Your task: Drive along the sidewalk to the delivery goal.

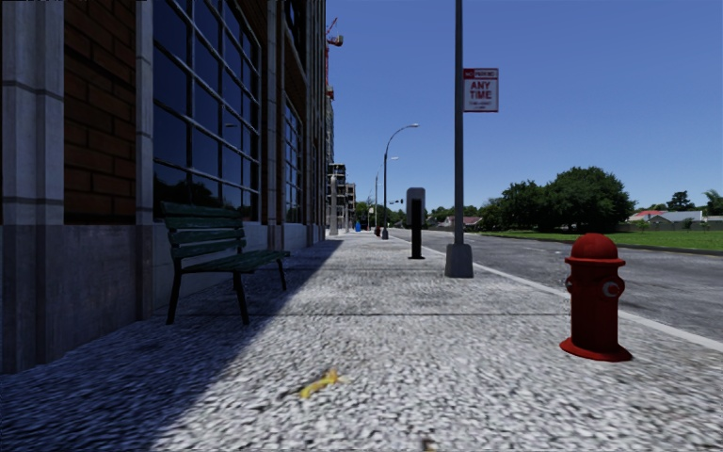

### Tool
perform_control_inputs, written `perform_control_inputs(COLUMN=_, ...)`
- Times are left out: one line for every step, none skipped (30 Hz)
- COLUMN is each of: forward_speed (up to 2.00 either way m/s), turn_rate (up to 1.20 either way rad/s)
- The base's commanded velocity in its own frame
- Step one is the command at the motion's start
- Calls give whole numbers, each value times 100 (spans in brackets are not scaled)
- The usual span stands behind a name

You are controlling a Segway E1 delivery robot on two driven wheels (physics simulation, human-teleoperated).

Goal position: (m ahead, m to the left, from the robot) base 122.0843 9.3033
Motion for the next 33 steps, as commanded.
perform_control_inputs(forward_speed=196, turn_rate=0)
perform_control_inputs(forward_speed=196, turn_rate=0)
perform_control_inputs(forward_speed=196, turn_rate=0)
perform_control_inputs(forward_speed=196, turn_rate=0)
perform_control_inputs(forward_speed=196, turn_rate=0)
perform_control_inputs(forward_speed=196, turn_rate=0)
perform_control_inputs(forward_speed=196, turn_rate=0)
perform_control_inputs(forward_speed=196, turn_rate=0)
perform_control_inputs(forward_speed=196, turn_rate=0)
perform_control_inputs(forward_speed=196, turn_rate=0)
perform_control_inputs(forward_speed=196, turn_rate=0)
perform_control_inputs(forward_speed=196, turn_rate=0)
perform_control_inputs(forward_speed=196, turn_rate=0)
perform_control_inputs(forward_speed=196, turn_rate=0)
perform_control_inputs(forward_speed=196, turn_rate=0)
perform_control_inputs(forward_speed=196, turn_rate=0)
perform_control_inputs(forward_speed=196, turn_rate=0)
perform_control_inputs(forward_speed=196, turn_rate=0)
perform_control_inputs(forward_speed=196, turn_rate=0)
perform_control_inputs(forward_speed=196, turn_rate=0)
perform_control_inputs(forward_speed=196, turn_rate=0)
perform_control_inputs(forward_speed=196, turn_rate=0)
perform_control_inputs(forward_speed=196, turn_rate=0)
perform_control_inputs(forward_speed=196, turn_rate=0)
perform_control_inputs(forward_speed=196, turn_rate=0)
perform_control_inputs(forward_speed=196, turn_rate=0)
perform_control_inputs(forward_speed=196, turn_rate=0)
perform_control_inputs(forward_speed=196, turn_rate=0)
perform_control_inputs(forward_speed=195, turn_rate=0)
perform_control_inputs(forward_speed=195, turn_rate=0)
perform_control_inputs(forward_speed=195, turn_rate=0)
perform_control_inputs(forward_speed=195, turn_rate=0)
perform_control_inputs(forward_speed=195, turn_rate=0)
